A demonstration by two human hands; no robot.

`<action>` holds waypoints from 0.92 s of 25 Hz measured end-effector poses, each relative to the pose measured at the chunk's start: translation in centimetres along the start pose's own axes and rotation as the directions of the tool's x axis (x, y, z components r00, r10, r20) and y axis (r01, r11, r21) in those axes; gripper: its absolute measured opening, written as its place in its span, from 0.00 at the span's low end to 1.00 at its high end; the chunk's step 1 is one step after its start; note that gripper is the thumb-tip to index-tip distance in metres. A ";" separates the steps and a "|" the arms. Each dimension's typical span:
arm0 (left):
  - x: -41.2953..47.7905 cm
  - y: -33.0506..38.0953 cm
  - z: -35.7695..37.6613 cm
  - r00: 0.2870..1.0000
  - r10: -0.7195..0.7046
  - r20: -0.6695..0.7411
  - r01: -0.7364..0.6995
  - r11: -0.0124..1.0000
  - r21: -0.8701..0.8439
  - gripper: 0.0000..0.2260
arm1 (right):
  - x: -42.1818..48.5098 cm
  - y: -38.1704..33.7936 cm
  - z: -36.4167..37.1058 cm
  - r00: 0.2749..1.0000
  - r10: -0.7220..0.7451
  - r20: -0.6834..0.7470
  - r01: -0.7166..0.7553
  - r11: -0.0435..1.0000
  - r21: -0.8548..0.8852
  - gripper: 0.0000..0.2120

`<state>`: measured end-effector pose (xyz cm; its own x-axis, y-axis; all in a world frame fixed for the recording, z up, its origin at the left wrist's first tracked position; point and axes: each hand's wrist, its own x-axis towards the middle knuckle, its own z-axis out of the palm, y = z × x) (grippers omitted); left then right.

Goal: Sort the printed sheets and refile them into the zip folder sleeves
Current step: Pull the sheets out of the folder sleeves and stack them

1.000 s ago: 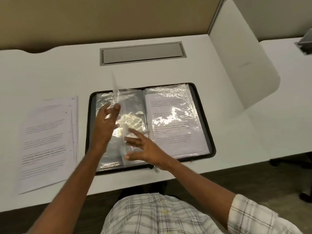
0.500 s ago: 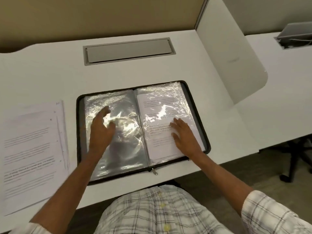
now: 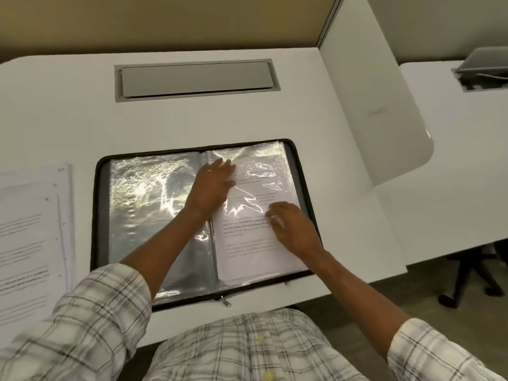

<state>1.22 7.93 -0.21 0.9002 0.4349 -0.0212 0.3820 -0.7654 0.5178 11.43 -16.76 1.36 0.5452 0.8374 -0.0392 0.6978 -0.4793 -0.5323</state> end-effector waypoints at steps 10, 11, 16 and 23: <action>3.1 0.3 -3.4 0.977 -0.170 0.130 0.179 0.982 -0.062 0.37 | 21.2 -0.4 -6.4 0.905 -0.209 0.370 0.203 0.978 0.056 0.17; 4.0 0.0 -3.8 0.971 -0.141 0.194 0.138 0.990 0.028 0.34 | 22.9 -0.6 -6.2 0.851 -0.235 0.470 0.273 0.962 -0.013 0.16; 7.9 -0.1 -5.0 0.926 -0.091 0.365 0.021 0.981 0.193 0.21 | 27.1 -1.6 -5.2 0.724 -0.177 0.667 0.414 0.884 -0.215 0.10; 10.0 0.0 -5.8 0.891 -0.044 0.452 0.087 0.993 -0.076 0.21 | 29.1 -1.9 -5.7 0.541 -0.119 0.833 0.364 0.925 -0.105 0.07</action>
<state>8.96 15.06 4.55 0.8797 0.2062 -0.4285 0.4422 -0.6861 0.5777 28.63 6.99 6.06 -0.1746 0.7287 -0.6623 0.8931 -0.1660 -0.4181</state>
